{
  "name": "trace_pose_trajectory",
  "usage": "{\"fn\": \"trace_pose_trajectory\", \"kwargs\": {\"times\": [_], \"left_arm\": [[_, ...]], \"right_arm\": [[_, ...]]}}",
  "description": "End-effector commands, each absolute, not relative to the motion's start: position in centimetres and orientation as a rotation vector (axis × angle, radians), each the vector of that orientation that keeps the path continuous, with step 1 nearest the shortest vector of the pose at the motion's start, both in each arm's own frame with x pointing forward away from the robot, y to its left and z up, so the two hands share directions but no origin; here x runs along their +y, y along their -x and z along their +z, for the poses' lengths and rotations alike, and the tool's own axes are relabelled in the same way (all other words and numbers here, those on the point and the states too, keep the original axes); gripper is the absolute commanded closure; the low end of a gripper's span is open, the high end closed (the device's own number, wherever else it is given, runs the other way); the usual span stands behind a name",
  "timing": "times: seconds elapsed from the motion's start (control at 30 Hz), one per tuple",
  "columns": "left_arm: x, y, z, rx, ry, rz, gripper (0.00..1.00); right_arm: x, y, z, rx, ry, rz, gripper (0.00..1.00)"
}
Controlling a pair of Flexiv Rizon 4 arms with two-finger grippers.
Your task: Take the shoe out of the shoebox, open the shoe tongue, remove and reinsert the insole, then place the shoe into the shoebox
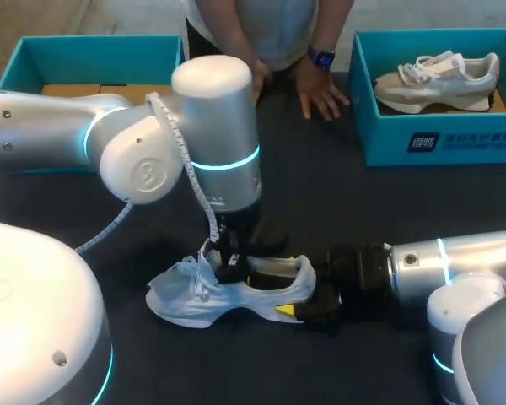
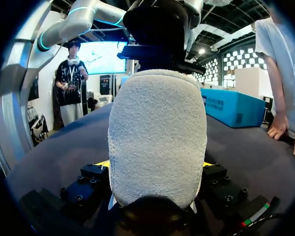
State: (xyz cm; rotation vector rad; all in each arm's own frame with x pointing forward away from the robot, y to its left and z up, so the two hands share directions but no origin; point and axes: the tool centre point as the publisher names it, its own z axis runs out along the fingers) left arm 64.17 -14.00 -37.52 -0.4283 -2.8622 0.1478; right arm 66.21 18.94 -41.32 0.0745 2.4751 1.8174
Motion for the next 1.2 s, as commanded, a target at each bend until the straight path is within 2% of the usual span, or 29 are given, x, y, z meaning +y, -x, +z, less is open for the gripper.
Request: {"fn": "trace_pose_trajectory", "kwargs": {"times": [0.03, 0.27, 0.4, 0.93, 1.2], "left_arm": [[-14.1, -64.4, -38.2, -2.868, 0.409, 0.107, 0.85], [-13.9, -64.0, -39.2, -2.866, 0.412, 0.08, 0.87], [-13.8, -63.4, -39.6, -2.871, 0.436, 0.073, 0.79], [-14.3, -63.4, -42.0, -3.021, 0.393, 0.083, 0.68], [-14.5, -64.1, -43.3, -3.112, 0.36, 0.101, 0.69]], "right_arm": [[19.1, -66.0, -41.3, 2.477, -0.077, 1.812, 1.0], [19.1, -66.0, -41.3, 2.477, -0.077, 1.812, 1.0], [19.1, -66.0, -41.3, 2.477, -0.077, 1.812, 1.0], [19.1, -66.0, -41.3, 2.477, -0.077, 1.812, 1.0], [19.1, -66.0, -41.3, 2.477, -0.077, 1.812, 1.0]]}}
